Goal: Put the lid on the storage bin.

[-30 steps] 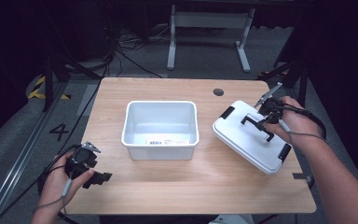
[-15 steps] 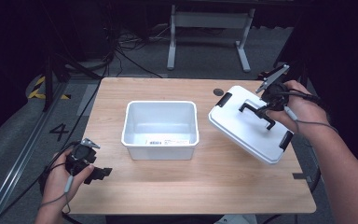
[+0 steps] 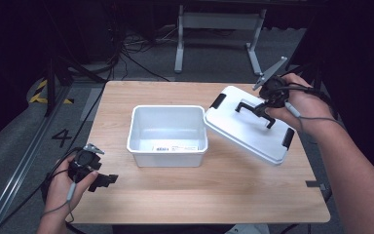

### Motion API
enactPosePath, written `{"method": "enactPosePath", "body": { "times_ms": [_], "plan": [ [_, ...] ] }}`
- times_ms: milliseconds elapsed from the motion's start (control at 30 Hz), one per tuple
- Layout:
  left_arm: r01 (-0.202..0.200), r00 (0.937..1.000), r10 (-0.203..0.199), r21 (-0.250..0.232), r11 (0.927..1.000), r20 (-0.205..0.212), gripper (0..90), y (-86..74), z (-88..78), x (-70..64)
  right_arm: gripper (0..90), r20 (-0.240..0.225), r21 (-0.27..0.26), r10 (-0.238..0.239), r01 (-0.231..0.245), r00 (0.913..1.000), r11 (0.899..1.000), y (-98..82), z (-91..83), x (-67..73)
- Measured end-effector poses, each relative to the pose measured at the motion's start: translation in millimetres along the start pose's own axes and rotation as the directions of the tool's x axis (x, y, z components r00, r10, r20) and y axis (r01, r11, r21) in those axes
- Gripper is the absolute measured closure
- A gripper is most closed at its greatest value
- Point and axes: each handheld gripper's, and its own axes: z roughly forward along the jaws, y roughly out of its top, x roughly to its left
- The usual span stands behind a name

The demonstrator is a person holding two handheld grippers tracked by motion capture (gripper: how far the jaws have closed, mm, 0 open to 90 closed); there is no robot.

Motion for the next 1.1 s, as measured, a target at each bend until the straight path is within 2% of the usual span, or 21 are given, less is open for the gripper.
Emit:
{"method": "enactPosePath", "body": {
  "times_ms": [67, 100, 267, 300, 433, 467, 700, 767, 867, 933, 1000, 1100],
  "plan": [
    [-0.003, 1.0000, 0.003, 0.002, 1.0000, -0.004, 22.8, -0.1, 0.1, -0.1, 85.1, -0.005, -0.002, -0.008, 0.008, 1.0000, 1.000, 2.9, 0.3, 0.8],
    [-0.005, 1.0000, 0.005, 0.005, 1.0000, -0.003, 22.8, -0.6, 0.7, -2.0, 85.1, -0.010, -0.007, -0.032, 0.032, 0.9994, 0.999, 12.5, 1.4, 3.5],
    [-0.010, 0.9999, 0.010, 0.022, 0.9997, -0.006, 23.3, -2.4, 1.4, -4.0, 85.1, -0.022, -0.024, -0.065, 0.064, 0.9976, 0.998, 29.0, 4.5, 9.1],
    [-0.001, 0.9999, 0.002, 0.015, 0.9999, -0.011, 23.2, -4.5, 2.0, -4.0, 85.1, -0.031, -0.033, -0.084, 0.083, 0.9959, 0.996, 37.4, 7.1, 13.2],
    [0.016, 0.9999, -0.016, -0.009, 0.9998, -0.004, 21.3, -9.0, 1.2, -3.8, 85.1, -0.043, -0.040, -0.112, 0.110, 0.9928, 0.993, 49.3, 12.0, 20.1],
    [0.019, 0.9998, -0.019, -0.019, 0.9996, -0.002, 21.4, -11.4, -0.5, -3.7, 85.1, -0.045, -0.041, -0.135, 0.133, 0.9898, 0.990, 57.4, 15.1, 24.7],
    [0.029, 0.9994, -0.029, -0.013, 0.9995, -0.017, 21.7, -21.5, -3.9, -2.9, 85.1, -0.064, -0.044, -0.191, 0.188, 0.9795, 0.981, 81.8, 22.4, 37.0],
    [0.039, 0.9991, -0.040, -0.011, 0.9992, -0.018, 21.8, -25.7, -4.1, -2.1, 85.1, -0.073, -0.049, -0.211, 0.208, 0.9748, 0.977, 89.9, 24.7, 39.5],
    [0.046, 0.9989, -0.046, -0.012, 0.9989, -0.010, 21.5, -31.1, -4.7, -2.6, 85.1, -0.083, -0.054, -0.218, 0.214, 0.9724, 0.975, 98.2, 27.1, 42.5],
    [0.044, 0.9990, -0.044, -0.012, 0.9989, -0.011, 21.4, -34.6, -5.7, -2.9, 85.1, -0.083, -0.060, -0.242, 0.237, 0.9668, 0.970, 103.5, 29.3, 42.9],
    [0.048, 0.9987, -0.049, -0.013, 0.9987, -0.014, 21.2, -37.1, -6.4, -3.7, 85.1, -0.095, -0.066, -0.241, 0.236, 0.9658, 0.970, 108.8, 32.0, 45.5],
    [0.060, 0.9981, -0.060, -0.012, 0.9982, -0.015, 21.2, -41.7, -7.5, -4.7, 85.1, -0.091, -0.070, -0.273, 0.267, 0.9578, 0.961, 114.8, 36.2, 47.0]
  ]
}}
